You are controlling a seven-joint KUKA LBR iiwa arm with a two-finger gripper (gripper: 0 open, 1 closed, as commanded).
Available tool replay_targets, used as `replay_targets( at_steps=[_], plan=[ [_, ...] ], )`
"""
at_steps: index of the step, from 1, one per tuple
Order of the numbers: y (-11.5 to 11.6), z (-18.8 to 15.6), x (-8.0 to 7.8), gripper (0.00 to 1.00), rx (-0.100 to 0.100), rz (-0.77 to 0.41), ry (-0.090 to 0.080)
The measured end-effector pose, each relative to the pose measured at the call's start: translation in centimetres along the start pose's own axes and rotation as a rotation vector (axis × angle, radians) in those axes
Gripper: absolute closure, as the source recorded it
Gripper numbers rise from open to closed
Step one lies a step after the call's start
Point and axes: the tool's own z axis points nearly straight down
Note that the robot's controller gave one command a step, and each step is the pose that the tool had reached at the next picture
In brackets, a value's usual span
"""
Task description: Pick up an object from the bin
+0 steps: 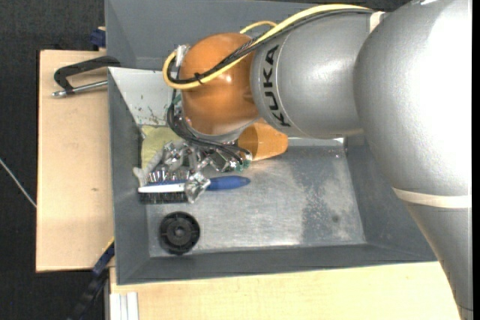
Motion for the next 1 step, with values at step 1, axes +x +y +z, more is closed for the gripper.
replay_targets(
  at_steps=[1],
  plan=[
    [0.28, -11.76, 0.68, 1.0, 0.004, -0.013, -0.016]
  ],
)
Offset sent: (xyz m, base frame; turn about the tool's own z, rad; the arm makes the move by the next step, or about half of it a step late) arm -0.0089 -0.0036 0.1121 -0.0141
